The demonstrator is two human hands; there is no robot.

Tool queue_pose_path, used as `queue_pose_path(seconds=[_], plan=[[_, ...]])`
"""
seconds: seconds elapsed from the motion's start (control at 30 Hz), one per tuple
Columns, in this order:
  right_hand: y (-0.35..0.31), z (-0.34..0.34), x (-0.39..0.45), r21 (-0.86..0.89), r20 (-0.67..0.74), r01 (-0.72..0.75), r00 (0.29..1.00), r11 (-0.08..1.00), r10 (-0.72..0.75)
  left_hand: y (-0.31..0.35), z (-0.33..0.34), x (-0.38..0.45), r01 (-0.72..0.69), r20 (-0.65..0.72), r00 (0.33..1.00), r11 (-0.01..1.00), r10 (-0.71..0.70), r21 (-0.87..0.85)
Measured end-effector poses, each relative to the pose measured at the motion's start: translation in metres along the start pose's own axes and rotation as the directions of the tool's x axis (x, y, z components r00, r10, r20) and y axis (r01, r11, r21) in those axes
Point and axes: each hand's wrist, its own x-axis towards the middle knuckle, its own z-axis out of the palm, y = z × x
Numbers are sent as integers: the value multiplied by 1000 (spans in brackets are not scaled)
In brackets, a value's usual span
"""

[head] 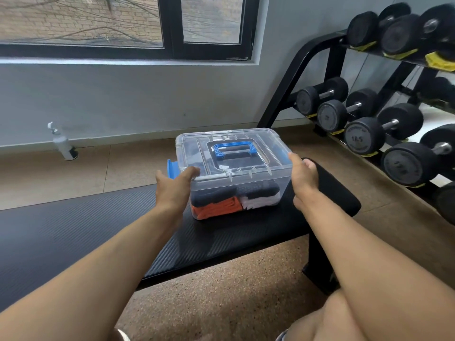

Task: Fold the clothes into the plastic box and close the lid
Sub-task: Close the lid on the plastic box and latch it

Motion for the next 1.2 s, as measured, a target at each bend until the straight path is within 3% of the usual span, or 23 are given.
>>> queue_pose_path(seconds=[0.07, 0.2, 0.3, 0.87, 1.03, 1.2], plan=[[0, 1, -1, 112, 75, -63, 996, 992, 54, -2, 1, 0, -27, 18, 999, 999, 27, -35], [-1, 1, -1, 134, -31, 33, 999, 990, -30, -1, -1, -2, -205, 40, 978, 979, 205, 7], [-2, 2, -1, 130, -46, 80, 996, 988, -74, 0, -2, -4, -261, 69, 964, 964, 258, 42], [-3, 3, -2, 109, -31, 141, 990, 984, -138, 0, -5, -1, -342, 100, 939, 927, 330, 155], [-2, 3, 1, 106, -38, 154, 988, 982, -150, 0, -11, -7, -427, 256, 898, 852, 359, 304], [-5, -9, 10, 84, -77, 201, 978, 976, -194, -1, -15, -2, -473, 392, 854, 824, 341, 314]])
